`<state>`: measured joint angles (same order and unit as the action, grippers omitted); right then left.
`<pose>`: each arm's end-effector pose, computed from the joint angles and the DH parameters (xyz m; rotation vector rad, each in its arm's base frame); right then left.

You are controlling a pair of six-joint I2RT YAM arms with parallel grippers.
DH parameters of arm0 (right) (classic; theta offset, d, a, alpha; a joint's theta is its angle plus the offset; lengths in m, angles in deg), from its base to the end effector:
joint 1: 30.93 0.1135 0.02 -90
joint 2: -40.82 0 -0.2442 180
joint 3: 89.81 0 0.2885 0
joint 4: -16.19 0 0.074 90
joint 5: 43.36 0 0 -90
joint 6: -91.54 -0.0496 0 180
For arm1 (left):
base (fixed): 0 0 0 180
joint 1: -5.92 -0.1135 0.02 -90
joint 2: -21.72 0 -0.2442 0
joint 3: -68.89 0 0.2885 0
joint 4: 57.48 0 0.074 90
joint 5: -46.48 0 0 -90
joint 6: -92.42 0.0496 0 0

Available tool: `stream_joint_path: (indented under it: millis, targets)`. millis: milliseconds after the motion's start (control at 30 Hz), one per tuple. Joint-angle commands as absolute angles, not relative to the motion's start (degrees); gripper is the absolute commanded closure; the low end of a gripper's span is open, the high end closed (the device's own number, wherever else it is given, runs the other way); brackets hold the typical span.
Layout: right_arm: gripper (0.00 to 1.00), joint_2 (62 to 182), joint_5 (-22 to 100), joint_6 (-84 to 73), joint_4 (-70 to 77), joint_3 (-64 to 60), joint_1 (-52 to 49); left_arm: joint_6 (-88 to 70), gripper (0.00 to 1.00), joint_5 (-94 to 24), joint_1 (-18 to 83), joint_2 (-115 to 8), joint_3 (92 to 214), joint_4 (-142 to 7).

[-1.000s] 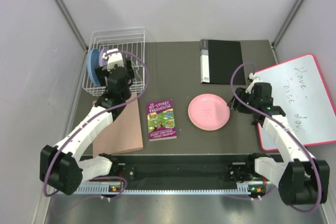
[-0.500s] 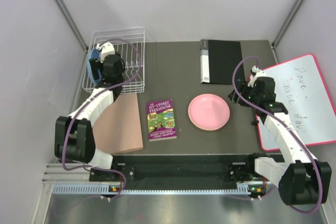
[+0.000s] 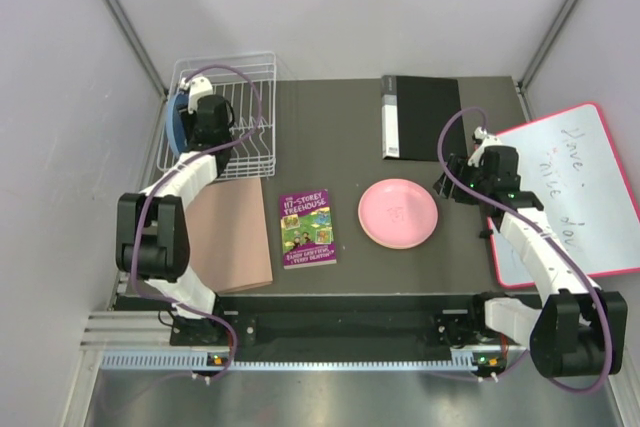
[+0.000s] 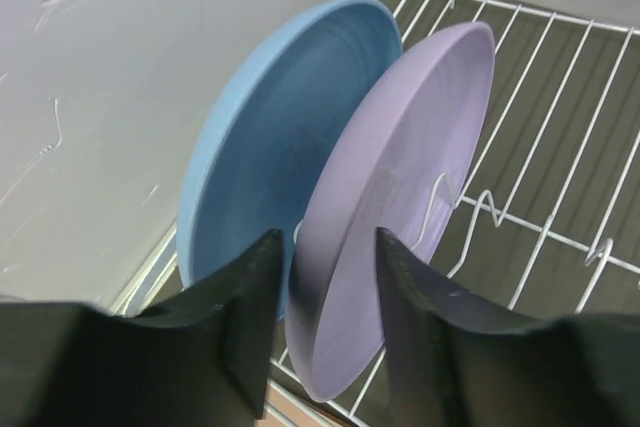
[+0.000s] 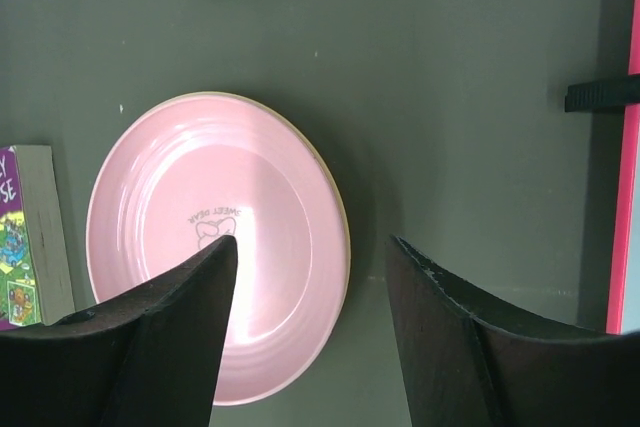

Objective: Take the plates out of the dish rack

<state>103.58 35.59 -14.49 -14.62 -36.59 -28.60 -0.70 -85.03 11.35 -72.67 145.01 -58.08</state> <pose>0.2856 0.0211 0.2034 0.1712 2.2827 0.3871 0.4191 -0.0068 0.2306 -0.4489 1.7995 0.5811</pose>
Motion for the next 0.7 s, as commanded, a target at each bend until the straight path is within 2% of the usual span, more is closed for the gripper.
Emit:
stream_joint_path:
  millis: [0, 100, 133, 300, 500, 667]
  targets:
    - [0.39, 103.8, 35.2, -13.3, -12.2, -35.2, -29.3, -1.7, 0.6, -86.1, 11.0, -73.9, 147.2, -56.6]
    - [0.39, 103.9, 35.0, -13.2, -12.0, -35.2, -29.3, -2.2, 0.69, -86.8, 11.0, -73.8, 146.6, -56.7]
    - [0.39, 103.8, 35.0, -13.2, -12.0, -35.2, -29.3, -2.5, 0.78, -87.1, 11.0, -73.6, 146.6, -56.8]
    - [0.39, 103.9, 34.6, -13.1, -11.8, -35.4, -29.3, -2.9, 1.0, -87.5, 11.0, -72.0, 145.7, -56.3]
    - [0.39, 103.3, 34.3, -13.3, -11.7, -35.8, -29.3, 0.6, 1.0, -92.2, 12.2, -70.0, 145.1, -51.7]
    - [0.39, 103.5, 33.8, -13.4, -11.5, -36.1, -29.3, 14.6, 1.0, -100.4, 16.3, -70.5, 144.3, -41.6]
